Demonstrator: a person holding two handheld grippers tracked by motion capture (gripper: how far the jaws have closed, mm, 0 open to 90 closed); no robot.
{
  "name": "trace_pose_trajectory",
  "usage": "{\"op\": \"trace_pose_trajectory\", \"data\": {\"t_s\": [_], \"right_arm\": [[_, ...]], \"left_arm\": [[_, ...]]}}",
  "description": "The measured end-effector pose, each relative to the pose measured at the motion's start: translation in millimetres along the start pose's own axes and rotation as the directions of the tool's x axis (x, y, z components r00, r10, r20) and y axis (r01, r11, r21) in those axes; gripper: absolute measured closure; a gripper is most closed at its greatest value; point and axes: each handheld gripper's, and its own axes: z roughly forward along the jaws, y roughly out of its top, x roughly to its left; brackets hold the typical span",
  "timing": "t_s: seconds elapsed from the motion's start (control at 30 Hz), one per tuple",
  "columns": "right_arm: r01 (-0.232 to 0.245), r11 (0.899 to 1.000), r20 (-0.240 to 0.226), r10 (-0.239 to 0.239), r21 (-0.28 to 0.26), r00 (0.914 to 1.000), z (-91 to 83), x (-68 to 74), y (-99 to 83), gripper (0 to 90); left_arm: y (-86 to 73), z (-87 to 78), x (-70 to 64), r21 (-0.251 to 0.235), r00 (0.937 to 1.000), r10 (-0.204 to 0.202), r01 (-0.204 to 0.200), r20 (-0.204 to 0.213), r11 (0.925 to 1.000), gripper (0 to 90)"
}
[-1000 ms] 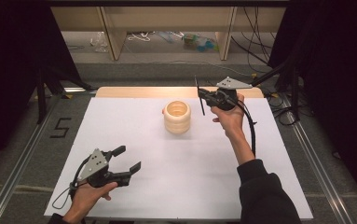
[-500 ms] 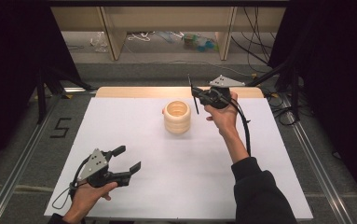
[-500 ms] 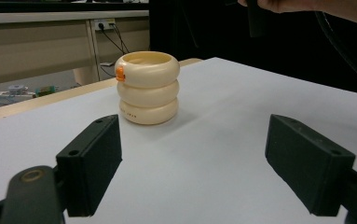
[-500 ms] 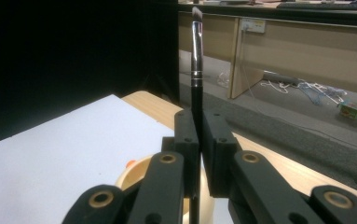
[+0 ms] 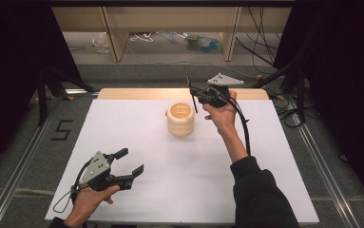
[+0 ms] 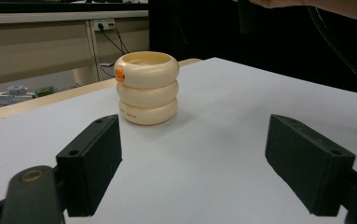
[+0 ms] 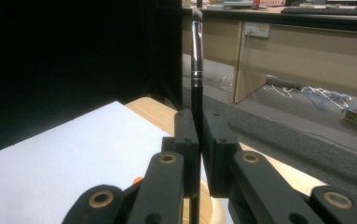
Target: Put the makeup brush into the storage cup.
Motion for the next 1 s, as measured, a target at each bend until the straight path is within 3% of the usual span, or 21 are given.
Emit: {"op": "trace_pose_trajectory", "data": {"t_s": [0.27,0.47,0.6,0.63,0.73,1.0], "right_arm": [[-0.025,1.0,0.0,0.025,0.003,0.9997,6.7,-0.6,-1.7,85.5],[0.023,1.0,-0.003,-0.023,-0.008,0.9997,16.5,5.1,6.3,85.5],[0.009,1.0,-0.004,-0.009,0.001,1.0,23.4,6.4,4.9,85.5],[0.007,1.0,-0.005,-0.007,0.001,1.0,24.2,6.3,4.2,85.5],[-0.016,1.0,-0.009,0.016,0.012,0.9998,27.8,7.4,1.5,85.5],[0.007,1.0,-0.024,-0.007,-0.001,0.9997,35.7,14.8,7.9,85.5]], "left_arm": [[-0.2,0.3,-0.3,0.001,1.0,-0.007,0.007,-0.002,1.0,18.5],[-0.2,0.1,-0.3,0.003,0.9999,-0.013,0.013,-0.003,0.9999,18.5],[0.1,-0.1,-0.4,-0.001,1.0,-0.009,0.009,0.0,1.0,18.5],[0.6,0.7,1.1,-0.011,0.9999,0.013,-0.013,-0.002,0.9999,18.5],[0.1,0.5,-0.1,-0.007,0.9999,-0.007,0.007,-0.008,1.0,18.5],[0.0,0.0,-0.6,-0.001,0.9999,-0.012,0.012,-0.001,0.9999,18.5]]}}
